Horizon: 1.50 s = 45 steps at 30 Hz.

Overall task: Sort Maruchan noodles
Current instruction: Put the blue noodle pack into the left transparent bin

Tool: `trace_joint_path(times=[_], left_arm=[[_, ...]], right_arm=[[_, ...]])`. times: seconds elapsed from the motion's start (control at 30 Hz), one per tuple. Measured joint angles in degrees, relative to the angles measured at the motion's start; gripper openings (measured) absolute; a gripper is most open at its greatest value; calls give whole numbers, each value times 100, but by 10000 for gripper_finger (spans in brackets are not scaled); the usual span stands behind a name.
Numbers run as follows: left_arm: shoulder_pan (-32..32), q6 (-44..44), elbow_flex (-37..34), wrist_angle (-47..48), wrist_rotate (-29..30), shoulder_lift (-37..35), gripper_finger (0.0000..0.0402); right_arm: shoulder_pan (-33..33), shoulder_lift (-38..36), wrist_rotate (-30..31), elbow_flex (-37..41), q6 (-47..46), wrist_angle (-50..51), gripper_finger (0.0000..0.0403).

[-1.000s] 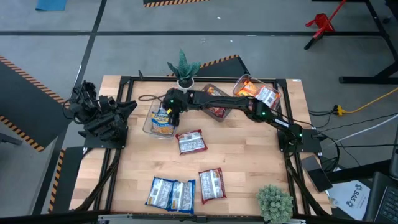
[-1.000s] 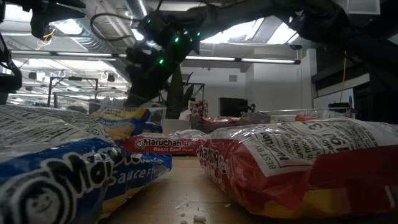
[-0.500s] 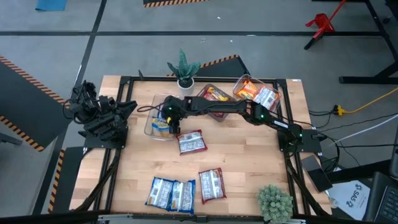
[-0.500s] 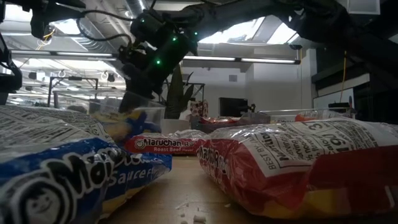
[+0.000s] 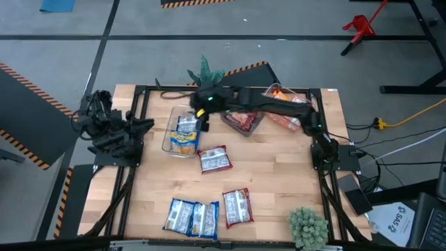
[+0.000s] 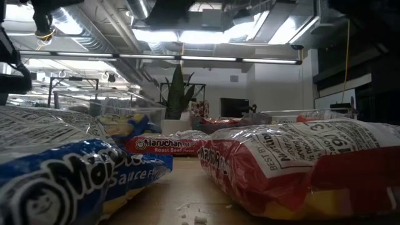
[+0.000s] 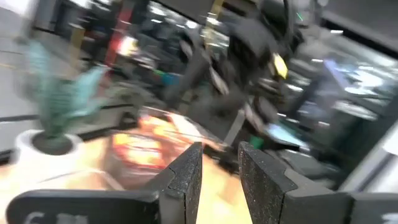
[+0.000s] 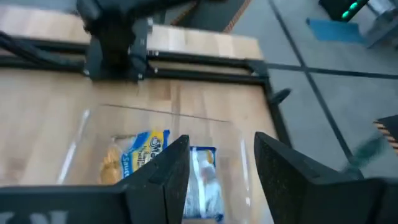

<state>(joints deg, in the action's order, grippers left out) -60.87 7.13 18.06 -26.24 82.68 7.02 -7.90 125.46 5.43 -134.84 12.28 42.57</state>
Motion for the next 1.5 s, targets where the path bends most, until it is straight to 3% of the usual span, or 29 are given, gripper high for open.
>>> trace_joint_path(times=[0.27,0.47,0.57,0.73,0.9,1.1,1.3,1.5], left_arm=[[-1026,-986,9,227,-314,943,98],[-1467,-2319,7,223,-489,2047,98],[-1534,-3140,9,223,-857,2470,98],[-1282,-4440,340,231,-2234,3055,98],[-779,-4863,954,304,-3496,3447,98],[-44,-5368,1802,1894,-4240,3708,98],[685,-6518,2546,4042,-4971,3932,98],[1035,-6825,2669,4823,-5356,4454,98]], right_arm=[[7,-917,-268,-1,-604,827,162],[7,-1447,-766,-5,-1235,1253,162],[7,-1676,-1005,-2,-1631,1382,162],[7,-1938,-1652,-5,-2212,1651,162],[197,-2041,-2556,-3,-2479,1837,162],[630,-2104,-3208,6,-2621,2232,162],[1148,-2342,-2736,-5,-2848,3282,162],[2048,-2468,-829,-2,-3458,4778,162]])
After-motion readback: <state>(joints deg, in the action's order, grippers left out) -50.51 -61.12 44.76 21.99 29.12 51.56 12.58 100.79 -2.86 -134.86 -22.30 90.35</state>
